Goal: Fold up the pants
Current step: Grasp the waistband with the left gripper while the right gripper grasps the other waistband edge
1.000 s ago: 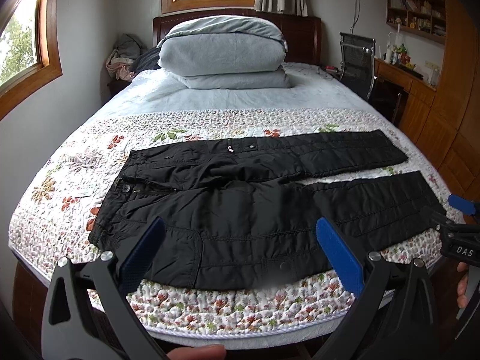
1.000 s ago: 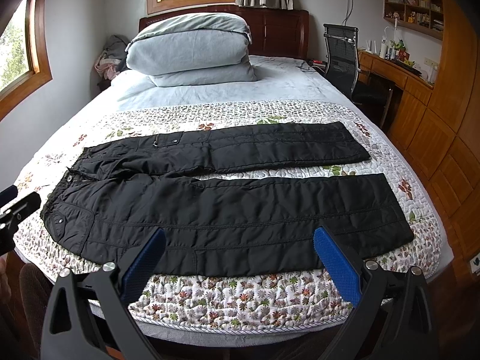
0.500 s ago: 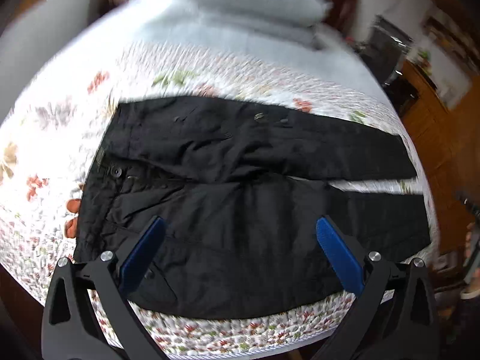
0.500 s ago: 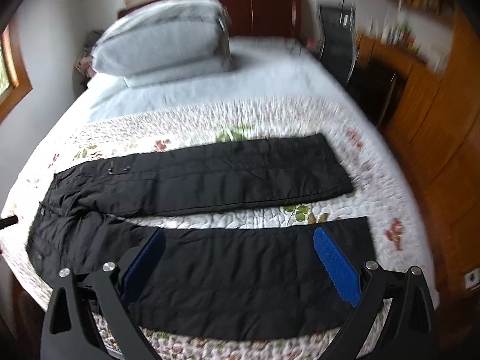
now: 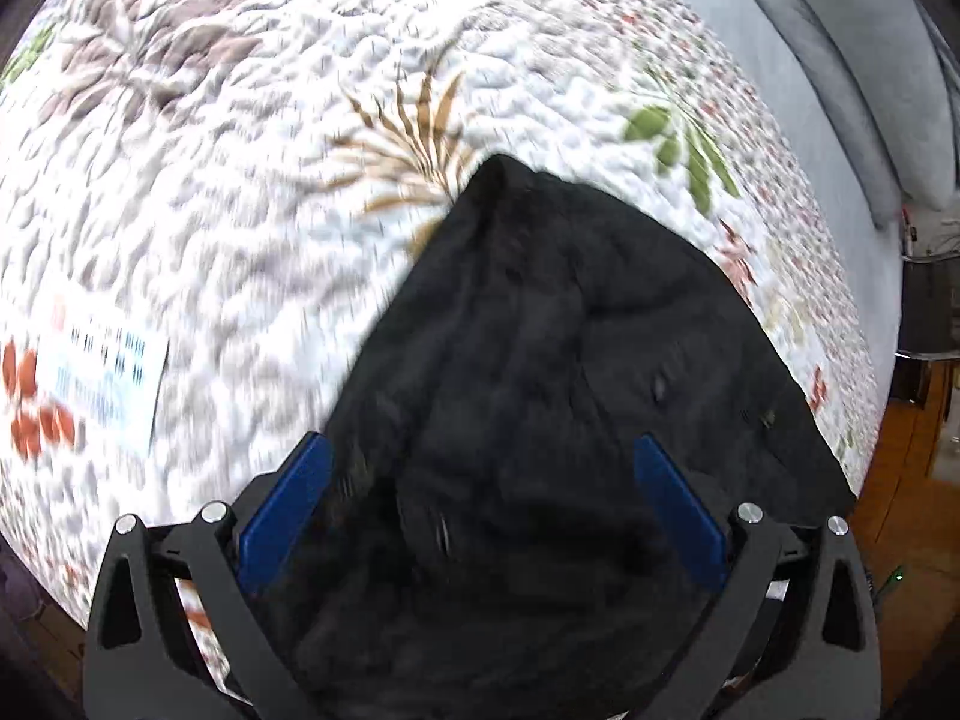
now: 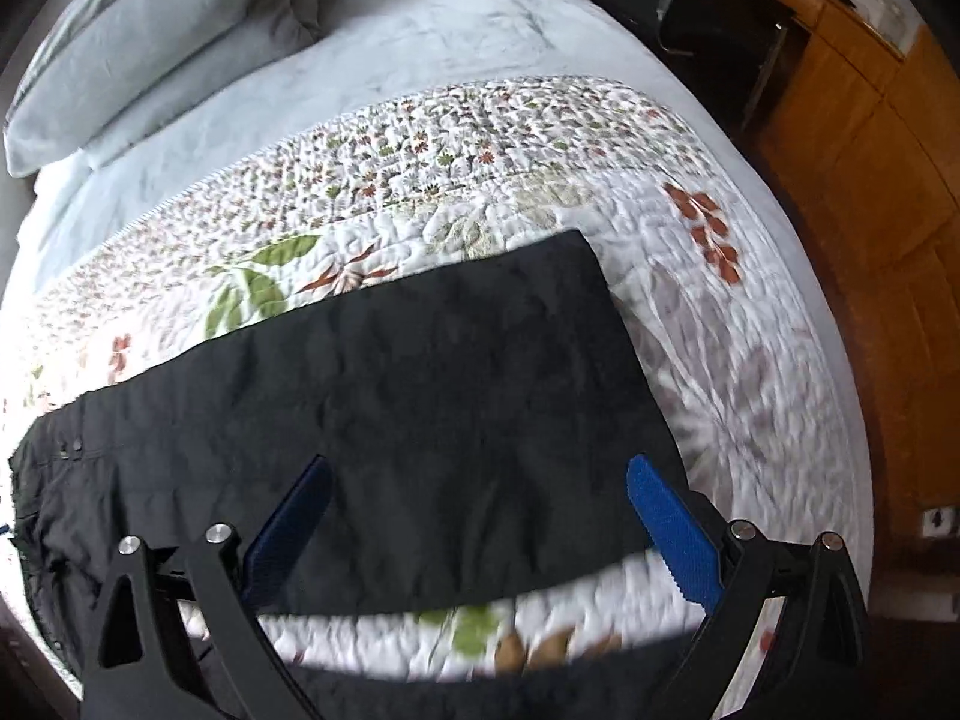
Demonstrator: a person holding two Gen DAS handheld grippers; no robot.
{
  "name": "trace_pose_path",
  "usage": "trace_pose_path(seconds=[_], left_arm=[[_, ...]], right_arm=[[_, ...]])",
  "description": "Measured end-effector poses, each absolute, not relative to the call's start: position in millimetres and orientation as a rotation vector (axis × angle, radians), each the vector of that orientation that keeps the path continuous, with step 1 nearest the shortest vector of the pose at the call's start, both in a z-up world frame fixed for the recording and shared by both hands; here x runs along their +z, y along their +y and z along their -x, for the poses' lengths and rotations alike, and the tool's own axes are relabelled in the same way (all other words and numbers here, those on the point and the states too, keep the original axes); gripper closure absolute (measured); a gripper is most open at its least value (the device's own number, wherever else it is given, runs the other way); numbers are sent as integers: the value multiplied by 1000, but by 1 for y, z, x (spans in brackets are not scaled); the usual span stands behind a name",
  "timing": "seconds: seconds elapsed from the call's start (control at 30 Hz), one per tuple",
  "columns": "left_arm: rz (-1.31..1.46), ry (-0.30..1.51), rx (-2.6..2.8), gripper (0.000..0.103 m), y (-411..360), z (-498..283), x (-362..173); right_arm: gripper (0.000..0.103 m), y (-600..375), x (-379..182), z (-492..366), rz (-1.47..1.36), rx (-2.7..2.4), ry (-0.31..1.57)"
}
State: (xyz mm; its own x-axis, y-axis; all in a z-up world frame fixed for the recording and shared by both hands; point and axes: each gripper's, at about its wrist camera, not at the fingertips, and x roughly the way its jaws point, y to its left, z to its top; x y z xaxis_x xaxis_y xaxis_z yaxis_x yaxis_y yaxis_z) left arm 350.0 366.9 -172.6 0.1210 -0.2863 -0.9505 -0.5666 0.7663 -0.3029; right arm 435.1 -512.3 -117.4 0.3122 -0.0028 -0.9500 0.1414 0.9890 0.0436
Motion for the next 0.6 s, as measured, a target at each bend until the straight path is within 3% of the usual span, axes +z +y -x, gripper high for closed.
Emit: trace_pose_path(seconds=[0.37,0.4,0.47,0.6], left_arm=[[671,1544,173,4,357,-390,-200],[668,1541,158,7,354,-393,-200],[616,1552,188,35,349,-395,-197],[508,1587,211,48,338,-401,-197]], right_arm=[[3,-485,-141,-483,-84,-16,1279],[3,-486,-142,-485,-85,-12,1281],[3,-490,-144,-488,-73,-14,1283],[3,-512,-147,-494,-97,-41,1279]])
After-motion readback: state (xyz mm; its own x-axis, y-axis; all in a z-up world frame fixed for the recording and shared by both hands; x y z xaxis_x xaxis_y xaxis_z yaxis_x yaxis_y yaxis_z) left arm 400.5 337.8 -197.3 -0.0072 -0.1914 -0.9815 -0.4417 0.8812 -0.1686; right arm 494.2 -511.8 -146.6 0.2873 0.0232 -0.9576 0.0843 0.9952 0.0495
